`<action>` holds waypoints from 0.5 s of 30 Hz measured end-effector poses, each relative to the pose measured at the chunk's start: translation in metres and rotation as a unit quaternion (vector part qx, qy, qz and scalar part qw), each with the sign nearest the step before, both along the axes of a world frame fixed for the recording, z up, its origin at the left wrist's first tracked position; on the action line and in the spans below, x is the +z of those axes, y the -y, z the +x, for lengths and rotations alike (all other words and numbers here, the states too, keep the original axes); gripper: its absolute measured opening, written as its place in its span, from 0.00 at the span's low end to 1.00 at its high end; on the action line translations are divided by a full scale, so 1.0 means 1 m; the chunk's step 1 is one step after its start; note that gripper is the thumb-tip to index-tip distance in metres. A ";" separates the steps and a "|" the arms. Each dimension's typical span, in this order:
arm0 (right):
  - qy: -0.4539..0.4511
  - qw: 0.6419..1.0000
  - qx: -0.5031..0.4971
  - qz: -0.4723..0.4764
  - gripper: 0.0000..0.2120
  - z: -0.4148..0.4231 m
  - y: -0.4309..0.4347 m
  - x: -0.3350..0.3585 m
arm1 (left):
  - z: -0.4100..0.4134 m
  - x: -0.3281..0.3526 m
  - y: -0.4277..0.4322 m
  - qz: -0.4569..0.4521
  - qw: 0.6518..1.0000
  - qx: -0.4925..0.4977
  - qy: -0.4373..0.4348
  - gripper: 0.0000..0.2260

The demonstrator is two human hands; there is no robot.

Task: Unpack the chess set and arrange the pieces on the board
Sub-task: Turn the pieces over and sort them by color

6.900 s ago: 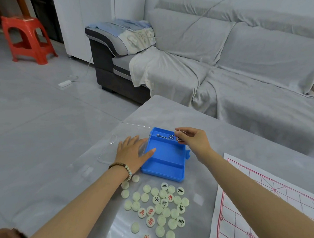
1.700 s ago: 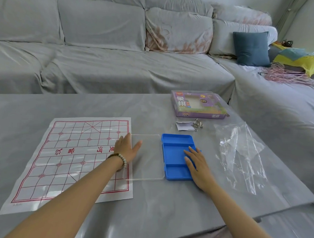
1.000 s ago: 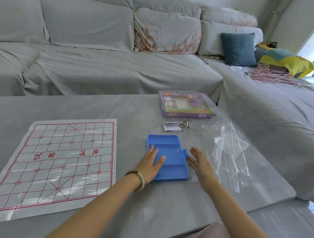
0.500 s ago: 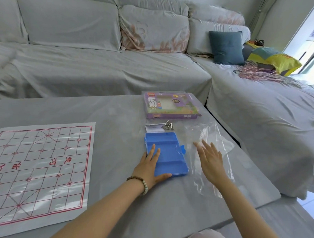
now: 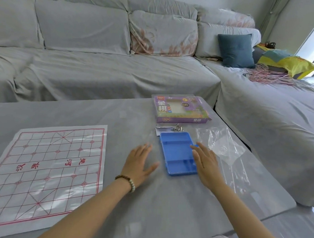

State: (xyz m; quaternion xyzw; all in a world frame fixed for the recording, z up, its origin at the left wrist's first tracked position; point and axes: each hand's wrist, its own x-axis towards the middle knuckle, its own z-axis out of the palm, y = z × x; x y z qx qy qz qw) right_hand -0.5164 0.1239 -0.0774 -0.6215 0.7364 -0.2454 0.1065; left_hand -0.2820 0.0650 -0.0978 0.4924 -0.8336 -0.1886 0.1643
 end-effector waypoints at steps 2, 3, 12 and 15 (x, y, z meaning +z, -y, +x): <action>0.009 0.999 0.044 0.012 0.24 0.037 0.005 0.002 | 0.045 -0.003 0.001 0.035 0.996 0.049 -0.071 0.52; 0.010 0.997 0.072 0.011 0.29 0.058 0.008 0.001 | 0.070 -0.004 0.000 0.051 0.992 0.075 -0.090 0.50; 0.003 0.964 0.253 0.085 0.46 0.243 0.015 -0.023 | 0.267 -0.015 -0.046 0.081 0.969 0.175 0.157 0.45; -0.017 0.960 0.260 0.103 0.51 0.282 0.009 -0.035 | 0.283 -0.026 -0.055 0.064 0.967 0.179 0.172 0.50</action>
